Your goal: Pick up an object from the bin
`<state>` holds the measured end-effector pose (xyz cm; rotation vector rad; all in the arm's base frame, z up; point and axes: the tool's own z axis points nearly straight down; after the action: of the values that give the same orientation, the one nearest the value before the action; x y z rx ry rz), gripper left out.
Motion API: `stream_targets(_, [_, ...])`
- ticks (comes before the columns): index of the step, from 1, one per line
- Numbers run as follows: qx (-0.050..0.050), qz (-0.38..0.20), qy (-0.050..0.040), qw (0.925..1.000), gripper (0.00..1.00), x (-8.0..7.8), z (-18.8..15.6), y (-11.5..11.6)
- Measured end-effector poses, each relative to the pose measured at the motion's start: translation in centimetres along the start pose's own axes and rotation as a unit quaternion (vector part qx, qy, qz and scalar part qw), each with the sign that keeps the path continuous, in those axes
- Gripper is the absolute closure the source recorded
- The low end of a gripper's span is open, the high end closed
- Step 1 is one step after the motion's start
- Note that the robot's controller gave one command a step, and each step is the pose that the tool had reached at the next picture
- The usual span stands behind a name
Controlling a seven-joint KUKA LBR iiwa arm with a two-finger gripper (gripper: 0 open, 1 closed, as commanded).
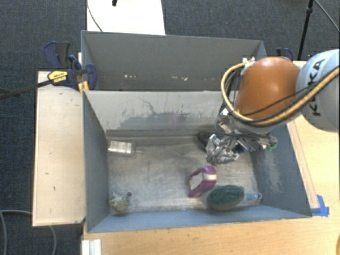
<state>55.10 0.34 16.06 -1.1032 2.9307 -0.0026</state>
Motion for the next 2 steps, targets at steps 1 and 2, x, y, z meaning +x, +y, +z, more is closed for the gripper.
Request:
stream_targets(1, [-0.002, 0.001, 0.002, 1.0, 0.0, 0.0, 0.4, 0.0])
stream_targets(2, [0.006, -0.055, -0.007, 0.9984, 0.0, 2.1, 7.1, 4.0])
